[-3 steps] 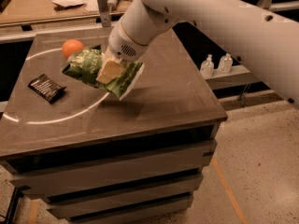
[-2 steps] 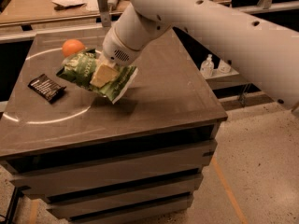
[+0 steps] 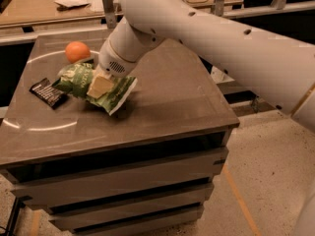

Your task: Move green jalapeno chip bag near rxbar chocolate

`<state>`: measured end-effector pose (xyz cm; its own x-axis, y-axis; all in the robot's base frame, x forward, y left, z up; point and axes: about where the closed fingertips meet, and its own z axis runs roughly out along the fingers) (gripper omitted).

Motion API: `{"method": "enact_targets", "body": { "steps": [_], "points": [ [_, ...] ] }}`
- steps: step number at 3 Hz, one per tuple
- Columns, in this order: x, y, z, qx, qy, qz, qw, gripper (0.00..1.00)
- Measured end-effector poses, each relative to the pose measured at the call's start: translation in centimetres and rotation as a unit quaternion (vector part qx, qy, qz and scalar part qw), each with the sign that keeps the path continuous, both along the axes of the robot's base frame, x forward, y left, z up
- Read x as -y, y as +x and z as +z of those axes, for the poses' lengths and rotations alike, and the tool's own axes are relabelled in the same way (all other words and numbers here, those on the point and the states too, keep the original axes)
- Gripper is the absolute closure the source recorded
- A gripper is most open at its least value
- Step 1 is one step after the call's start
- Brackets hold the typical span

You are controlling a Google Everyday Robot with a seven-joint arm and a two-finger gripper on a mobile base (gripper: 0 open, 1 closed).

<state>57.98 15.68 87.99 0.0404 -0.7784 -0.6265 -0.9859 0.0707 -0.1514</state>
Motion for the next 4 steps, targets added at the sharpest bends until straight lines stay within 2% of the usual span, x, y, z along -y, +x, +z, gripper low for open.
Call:
{"method": "enact_targets", "body": {
  "steps": [1,2,3,4],
  "points": [
    [-1.3,-0.4,-0.6,0.0,-0.002,0.005,1.0,0.41],
    [-2.1,-0.9,-0.6,0.006,-0.019,0.006,0.9998,0.18],
    [-1.8,-0.6,-0.6,0.004,-0.031,-0.001,0.9995,0.0],
    [1.4,1.1,-0.3,-0.003,-0.041,-0.035,0.9985,0.0]
  ]
}}
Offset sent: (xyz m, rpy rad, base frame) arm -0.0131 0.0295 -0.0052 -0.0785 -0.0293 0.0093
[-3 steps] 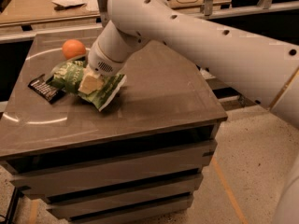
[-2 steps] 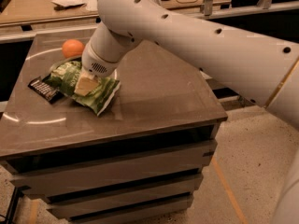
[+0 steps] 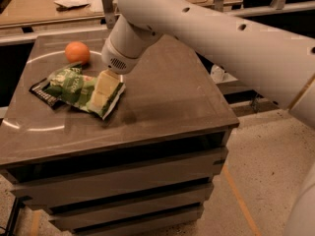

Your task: Move green jalapeno chip bag near rxbar chocolate

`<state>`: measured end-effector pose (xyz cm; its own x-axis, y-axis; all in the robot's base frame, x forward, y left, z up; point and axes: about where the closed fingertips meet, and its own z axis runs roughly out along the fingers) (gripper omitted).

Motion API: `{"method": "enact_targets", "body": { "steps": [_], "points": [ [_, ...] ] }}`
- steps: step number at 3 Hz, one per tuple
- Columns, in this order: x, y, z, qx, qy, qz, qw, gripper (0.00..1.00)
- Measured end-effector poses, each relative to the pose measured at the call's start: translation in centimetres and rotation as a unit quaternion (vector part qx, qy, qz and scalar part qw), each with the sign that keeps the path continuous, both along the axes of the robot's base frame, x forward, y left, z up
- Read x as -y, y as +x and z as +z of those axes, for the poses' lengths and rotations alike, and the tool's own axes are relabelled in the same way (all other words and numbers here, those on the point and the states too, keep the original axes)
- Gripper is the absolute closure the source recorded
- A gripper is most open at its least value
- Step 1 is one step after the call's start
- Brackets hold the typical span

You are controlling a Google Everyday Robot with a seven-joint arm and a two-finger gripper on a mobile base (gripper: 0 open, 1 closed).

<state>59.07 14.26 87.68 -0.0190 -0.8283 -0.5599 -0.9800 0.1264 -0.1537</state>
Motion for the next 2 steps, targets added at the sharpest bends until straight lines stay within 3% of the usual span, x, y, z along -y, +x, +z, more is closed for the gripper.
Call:
{"method": "enact_targets", "body": {
  "steps": [1,2],
  "points": [
    [5.2,2.3,-1.0,-0.009,0.006,-0.038,0.9992,0.0],
    [13.0,3.8,-1.5,0.013,0.016,-0.082,0.9964,0.0]
  ]
}}
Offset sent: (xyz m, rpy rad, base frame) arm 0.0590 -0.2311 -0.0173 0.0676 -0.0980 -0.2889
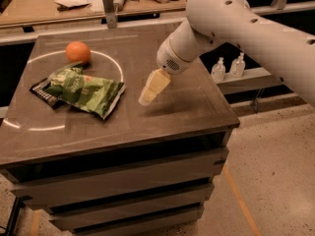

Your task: Move green jalapeno chip bag near rxbar chocolate

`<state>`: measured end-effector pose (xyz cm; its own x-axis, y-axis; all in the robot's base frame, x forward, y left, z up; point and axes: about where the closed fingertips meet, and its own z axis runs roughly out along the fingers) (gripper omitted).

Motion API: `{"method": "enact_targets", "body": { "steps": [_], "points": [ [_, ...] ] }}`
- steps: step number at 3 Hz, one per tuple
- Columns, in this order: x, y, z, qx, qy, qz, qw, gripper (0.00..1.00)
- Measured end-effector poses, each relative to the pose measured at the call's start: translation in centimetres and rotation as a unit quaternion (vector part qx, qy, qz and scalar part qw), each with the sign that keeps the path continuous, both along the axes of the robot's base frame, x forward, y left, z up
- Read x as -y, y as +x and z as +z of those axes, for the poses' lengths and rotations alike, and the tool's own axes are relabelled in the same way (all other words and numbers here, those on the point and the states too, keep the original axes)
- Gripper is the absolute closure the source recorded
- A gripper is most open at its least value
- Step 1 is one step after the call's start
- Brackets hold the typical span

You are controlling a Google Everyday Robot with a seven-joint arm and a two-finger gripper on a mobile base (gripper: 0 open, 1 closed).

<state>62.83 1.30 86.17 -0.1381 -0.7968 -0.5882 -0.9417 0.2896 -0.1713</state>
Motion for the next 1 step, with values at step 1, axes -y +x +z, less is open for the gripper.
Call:
{"method": "enact_targets", "body": {
  "steps": [1],
  "points": [
    [0.0,0.0,0.0,0.0,0.0,0.0,1.0,0.0]
  ]
}}
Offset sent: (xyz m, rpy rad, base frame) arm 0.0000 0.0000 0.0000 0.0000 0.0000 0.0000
